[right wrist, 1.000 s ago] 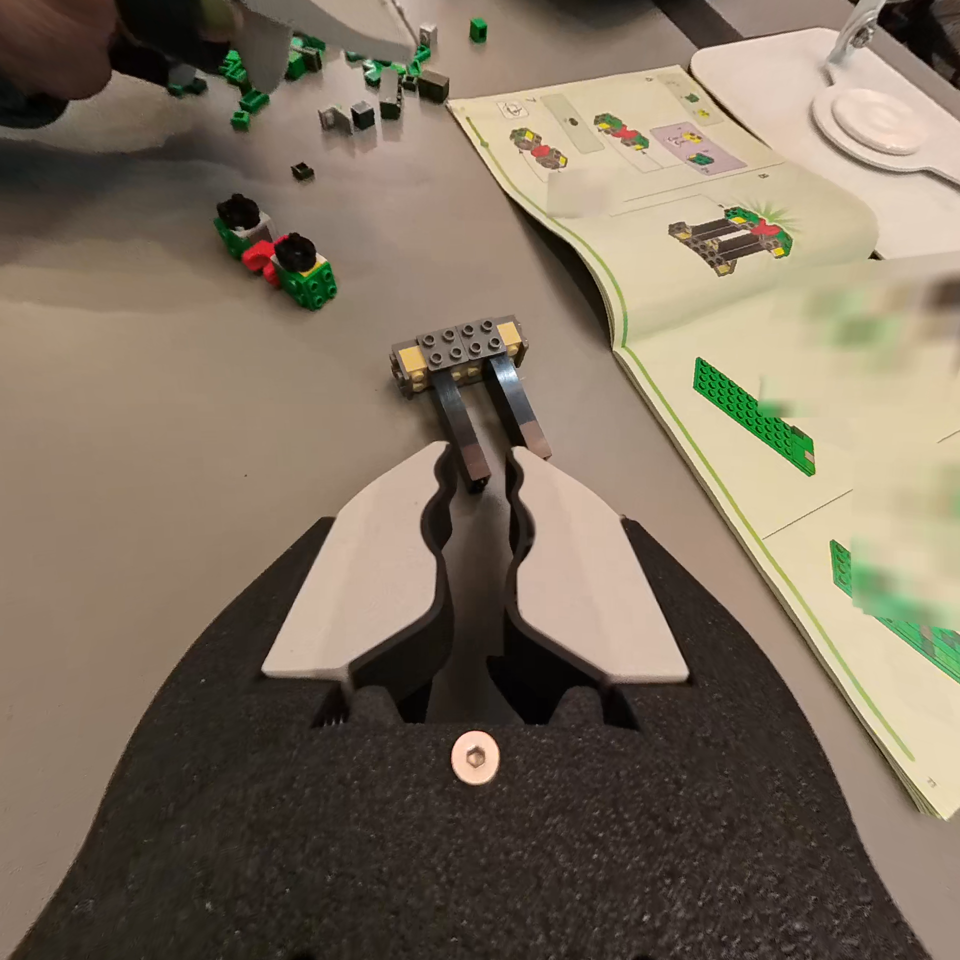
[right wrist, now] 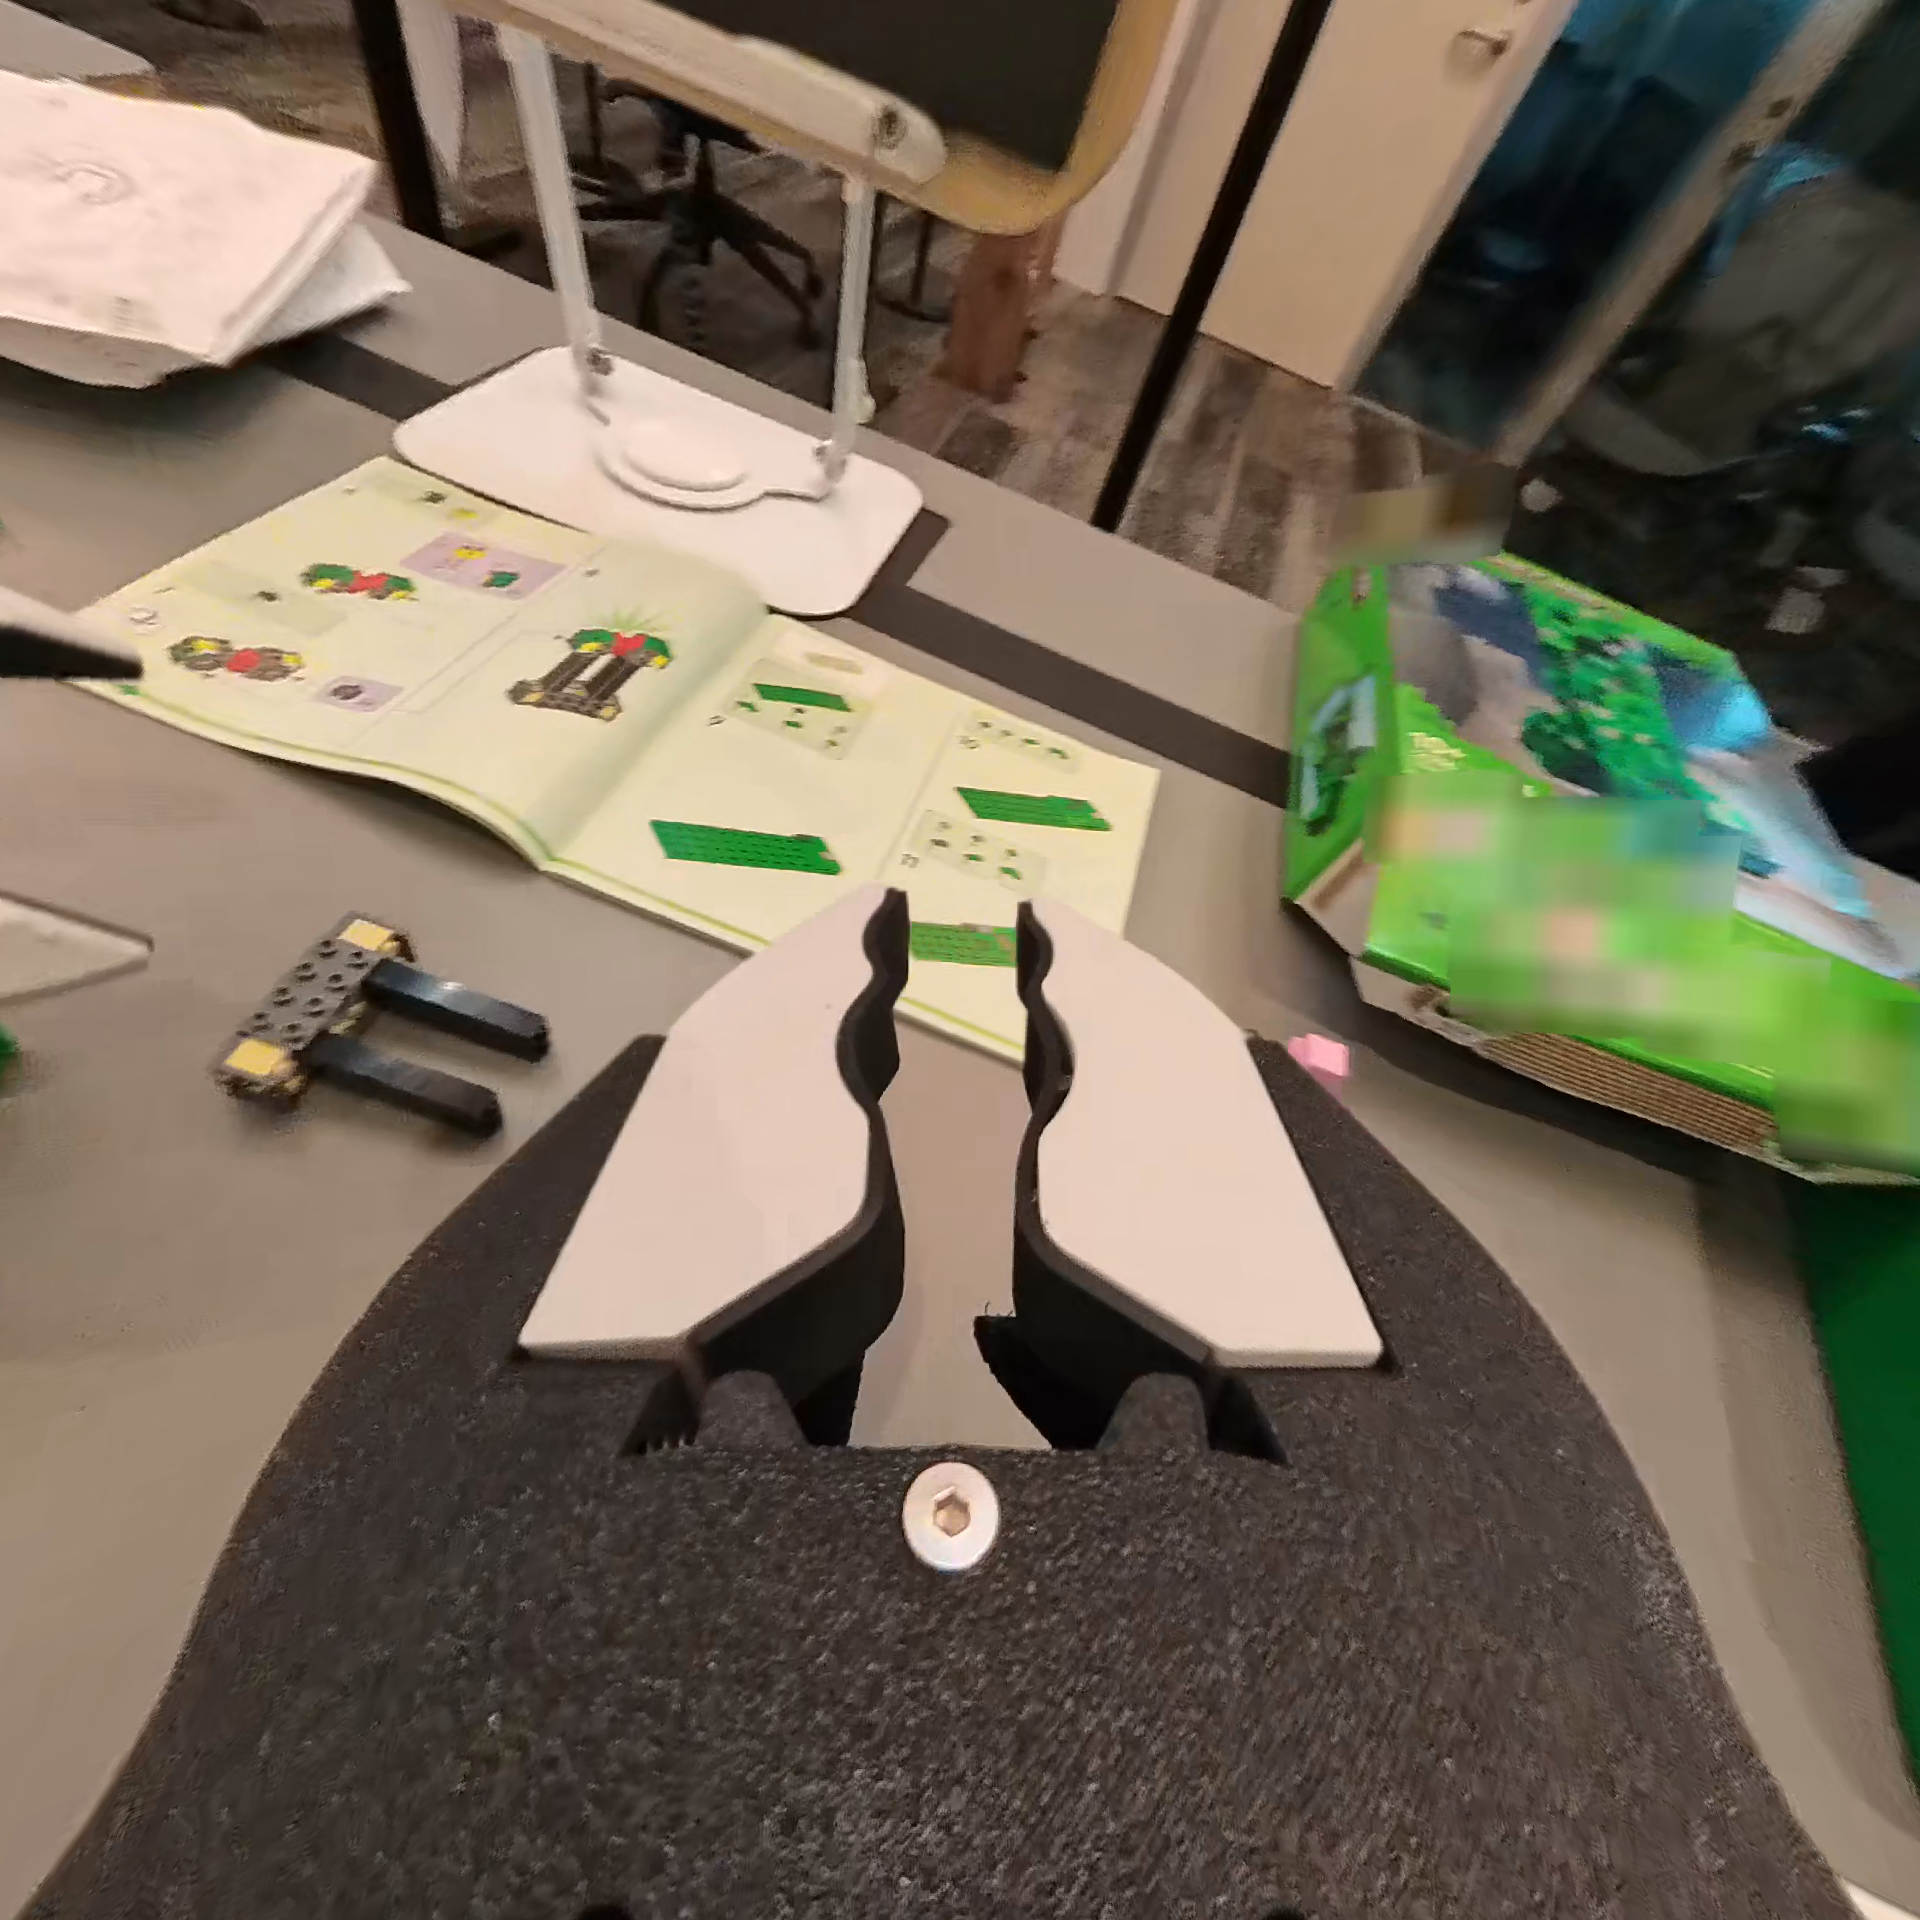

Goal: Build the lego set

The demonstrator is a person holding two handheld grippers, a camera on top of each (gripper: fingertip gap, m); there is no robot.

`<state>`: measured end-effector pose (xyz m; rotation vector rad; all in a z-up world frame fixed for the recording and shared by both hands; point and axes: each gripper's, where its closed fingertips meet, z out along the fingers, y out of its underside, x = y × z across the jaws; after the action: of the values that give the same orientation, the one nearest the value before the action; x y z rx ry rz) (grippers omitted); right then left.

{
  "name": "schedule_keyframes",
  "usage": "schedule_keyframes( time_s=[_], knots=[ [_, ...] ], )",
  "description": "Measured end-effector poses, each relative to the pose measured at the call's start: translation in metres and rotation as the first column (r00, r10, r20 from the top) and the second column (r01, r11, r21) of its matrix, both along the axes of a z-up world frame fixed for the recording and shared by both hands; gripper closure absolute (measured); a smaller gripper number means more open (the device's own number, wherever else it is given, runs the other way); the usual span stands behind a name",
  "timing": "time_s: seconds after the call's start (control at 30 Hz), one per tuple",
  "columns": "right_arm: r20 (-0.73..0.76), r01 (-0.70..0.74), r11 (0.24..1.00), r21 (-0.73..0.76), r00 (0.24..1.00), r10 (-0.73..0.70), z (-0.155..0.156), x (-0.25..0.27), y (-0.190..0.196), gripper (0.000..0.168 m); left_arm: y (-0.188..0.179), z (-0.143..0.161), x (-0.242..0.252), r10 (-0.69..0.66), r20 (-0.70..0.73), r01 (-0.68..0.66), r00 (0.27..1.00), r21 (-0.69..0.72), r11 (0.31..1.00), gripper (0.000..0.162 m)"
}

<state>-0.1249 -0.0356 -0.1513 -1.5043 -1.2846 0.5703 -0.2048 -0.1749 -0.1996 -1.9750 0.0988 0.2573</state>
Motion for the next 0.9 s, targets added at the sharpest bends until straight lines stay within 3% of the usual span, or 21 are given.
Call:
schedule_keyframes(
  time_s=[0.13, 0.6, 0.9],
  knots=[
    [0.008, 0.066, 0.994, 0.085, 0.998, -0.067, 0.009, 0.01, 0.011, 0.149, 0.03, 0.012, 0.037, -0.062, 0.036, 0.062, 0.997, 0.011, 0.998, 0.104],
    [-0.033, 0.318, 0.947, 0.041, 0.948, -0.316, 0.011, 0.072, 0.079, 0.148, 0.124, 0.041, 0.112, -0.19, 0.051, 0.189, 0.98, 0.03, 0.982, 0.097],
    [0.014, 0.314, 0.949, 0.026, 0.949, -0.314, -0.008, 0.07, 0.081, 0.146, 0.134, 0.041, 0.113, -0.19, 0.036, 0.189, 0.981, 0.03, 0.981, 0.097]
  ],
)
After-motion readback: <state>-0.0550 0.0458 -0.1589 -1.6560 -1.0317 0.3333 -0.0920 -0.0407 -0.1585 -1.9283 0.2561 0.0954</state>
